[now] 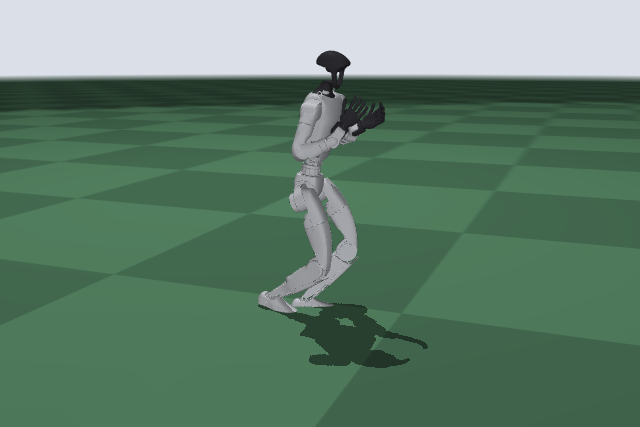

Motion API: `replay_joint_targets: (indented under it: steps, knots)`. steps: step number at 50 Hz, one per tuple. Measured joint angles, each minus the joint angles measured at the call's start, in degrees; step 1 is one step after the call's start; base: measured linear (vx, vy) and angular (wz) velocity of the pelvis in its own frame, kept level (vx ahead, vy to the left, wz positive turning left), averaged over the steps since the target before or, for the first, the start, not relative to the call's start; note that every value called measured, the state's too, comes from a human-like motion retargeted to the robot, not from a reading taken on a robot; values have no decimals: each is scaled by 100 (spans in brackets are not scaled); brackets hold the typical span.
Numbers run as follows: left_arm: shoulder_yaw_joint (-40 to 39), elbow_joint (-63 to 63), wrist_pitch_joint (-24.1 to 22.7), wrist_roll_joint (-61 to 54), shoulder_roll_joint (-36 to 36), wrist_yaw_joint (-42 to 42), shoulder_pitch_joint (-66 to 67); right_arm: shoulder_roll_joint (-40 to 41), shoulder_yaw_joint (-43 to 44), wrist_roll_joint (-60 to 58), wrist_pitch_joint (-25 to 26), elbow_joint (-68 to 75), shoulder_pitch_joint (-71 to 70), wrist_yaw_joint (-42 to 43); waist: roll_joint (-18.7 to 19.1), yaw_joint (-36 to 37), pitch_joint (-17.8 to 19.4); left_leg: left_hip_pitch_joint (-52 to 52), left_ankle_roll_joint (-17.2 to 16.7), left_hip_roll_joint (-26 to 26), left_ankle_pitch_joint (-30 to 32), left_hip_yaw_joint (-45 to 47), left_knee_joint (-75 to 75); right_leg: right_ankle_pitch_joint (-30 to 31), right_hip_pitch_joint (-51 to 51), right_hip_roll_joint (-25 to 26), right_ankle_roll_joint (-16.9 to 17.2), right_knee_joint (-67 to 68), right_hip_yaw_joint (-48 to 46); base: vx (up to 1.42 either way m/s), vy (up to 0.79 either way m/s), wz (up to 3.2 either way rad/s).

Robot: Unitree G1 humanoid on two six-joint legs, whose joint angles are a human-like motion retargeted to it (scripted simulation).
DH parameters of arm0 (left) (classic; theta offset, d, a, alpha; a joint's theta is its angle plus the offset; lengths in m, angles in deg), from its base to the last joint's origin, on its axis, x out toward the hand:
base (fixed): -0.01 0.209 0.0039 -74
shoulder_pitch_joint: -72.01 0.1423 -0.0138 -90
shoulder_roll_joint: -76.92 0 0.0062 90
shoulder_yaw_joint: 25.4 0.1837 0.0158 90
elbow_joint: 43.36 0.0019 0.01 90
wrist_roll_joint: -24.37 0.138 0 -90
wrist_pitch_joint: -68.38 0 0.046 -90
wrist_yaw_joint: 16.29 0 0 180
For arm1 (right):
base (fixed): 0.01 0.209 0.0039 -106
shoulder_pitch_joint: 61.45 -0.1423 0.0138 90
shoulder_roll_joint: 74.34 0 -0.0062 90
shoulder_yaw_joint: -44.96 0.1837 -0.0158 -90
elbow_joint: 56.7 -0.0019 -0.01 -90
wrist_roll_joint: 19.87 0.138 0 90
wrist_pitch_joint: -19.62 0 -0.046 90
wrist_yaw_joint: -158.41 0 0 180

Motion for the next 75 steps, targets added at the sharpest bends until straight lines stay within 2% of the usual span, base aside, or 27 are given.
replay_joint_targets:
  steps: [2,4,8,11,15,18,21,26,33,37,41,43,45,47,52,60,65,68,70,73,75]
  knots:
    - [-79,30,43,237,-61,8,-62,42,61,-242,43,-21,-3,-83,-319,-163,-9,232,129,-502,34,64,-379,321,-179,-585,129,726,35,6,7,69]
    - [-181,85,78,483,-126,43,-156,105,138,-424,107,1,3,-201,-574,-302,-11,433,228,-915,88,92,-746,621,-400,-1186,89,1401,47,8,7,56]
    - [-387,297,138,824,-255,174,-344,270,303,-649,237,180,71,-396,-865,-586,5,797,315,-1497,228,-90,-1338,692,-912,-1621,16,2010,388,13,5,58]
    - [-504,533,179,841,-339,371,-423,372,389,-759,315,434,142,-479,-897,-717,-4,976,285,-1627,303,-321,-1543,564,-1213,-1542,-61,1813,567,16,-2,45]
    - [-600,1004,250,628,-431,748,-480,398,466,-890,418,941,223,-584,-826,-719,-25,1185,226,-1596,278,-656,-1590,418,-1358,-1068,-84,1032,791,18,-7,29]
    - [-633,1556,317,454,-507,1055,-492,290,517,-1002,514,1464,330,-634,-782,-603,-44,1370,205,-1563,205,-902,-1573,353,-1159,-723,-86,421,920,18,-10,26]
    - [-648,2286,432,283,-586,1352,-461,108,549,-1136,583,2078,459,-663,-797,-426,-21,1643,203,-1593,113,-1134,-1567,175,-708,-618,-144,18,886,17,-12,25]
    - [-775,3897,571,72,-666,1693,-339,-217,567,-1385,737,3478,642,-707,-679,0,98,2038,34,-1421,-14,-1455,-1364,-19,48,-426,-245,-458,598,12,-10,4]
    - [-1275,6867,963,265,-664,1962,-58,-414,494,-1840,1048,6229,699,-907,-481,392,171,2533,-164,-1182,-92,-1723,-1315,-25,790,-190,-251,-951,341,10,-3,-7]
    - [-1758,8608,1376,432,-611,2133,239,-378,455,-1996,1336,7684,625,-1190,-622,449,150,2801,-104,-1333,-56,-1641,-1667,-73,811,-353,-181,-837,444,6,5,-20]
    - [-2394,10028,1785,471,-488,2535,712,-351,607,-1981,1584,8544,594,-1525,-974,321,139,2995,34,-1716,4,-1411,-2094,-108,467,-776,22,-213,716,3,7,-27]
    - [-2772,10541,1936,440,-414,2790,1007,-332,788,-1900,1675,8729,614,-1672,-1202,184,164,3104,105,-1967,30,-1295,-2305,25,215,-1095,202,272,841,5,5,-26]
    - [-3167,10924,2065,392,-326,3069,1319,-266,1011,-1764,1767,8791,649,-1809,-1389,35,173,3213,159,-2172,102,-1189,-2595,443,-169,-1344,420,786,1015,4,5,-32]
    - [-3510,11176,2171,352,-242,3285,1605,-157,1275,-1605,1858,8803,709,-1913,-1490,-88,151,3270,200,-2277,166,-1099,-2846,777,-581,-1497,531,1226,1168,4,4,-41]
    - [-4074,11507,2339,370,-58,3432,1922,200,1883,-1248,2042,8964,892,-1954,-1595,-290,30,3359,293,-2350,270,-986,-3359,1023,-1341,-1663,526,1683,1369,7,1,-37]
    - [-4343,11295,2325,231,181,2760,1027,636,2243,-959,2165,9609,1056,-1746,-1723,-462,-46,3566,471,-2346,245,-1084,-3698,797,-1532,-1519,373,1001,1527,10,-6,-18]
    - [-4124,10586,2104,-106,52,2322,117,728,2199,-891,2181,9716,1284,-1711,-1776,-544,-10,3589,537,-2278,56,-1246,-3323,400,-1218,-1393,153,608,1495,14,-13,-4]
    - [-3904,9975,1888,-456,-135,2194,-353,740,2121,-851,2189,9676,1489,-1736,-1627,-550,55,3251,448,-2012,-195,-1478,-2266,67,-866,-1143,-116,463,1297,16,-17,-9]
    - [-3738,9577,1729,-708,-259,2186,-619,744,2040,-827,2189,9650,1628,-1782,-1229,-449,106,2744,253,-1525,-390,-1804,-988,-7,-659,-600,-346,318,998,17,-16,-38]
    - [-3456,9115,1553,-941,-410,2283,-1000,643,1902,-836,2193,9622,1747,-1899,-418,-226,156,2069,54,-145,-360,-1774,825,-39,-362,388,-675,-60,527,26,-11,-45]
    - [-3264,8929,1504,-984,-493,2376,-1203,535,1841,-846,2202,9613,1773,-1950,44,-16,233,1692,-70,492,-257,-1949,1683,-20,-81,1000,-842,-394,394,35,-9,-58]
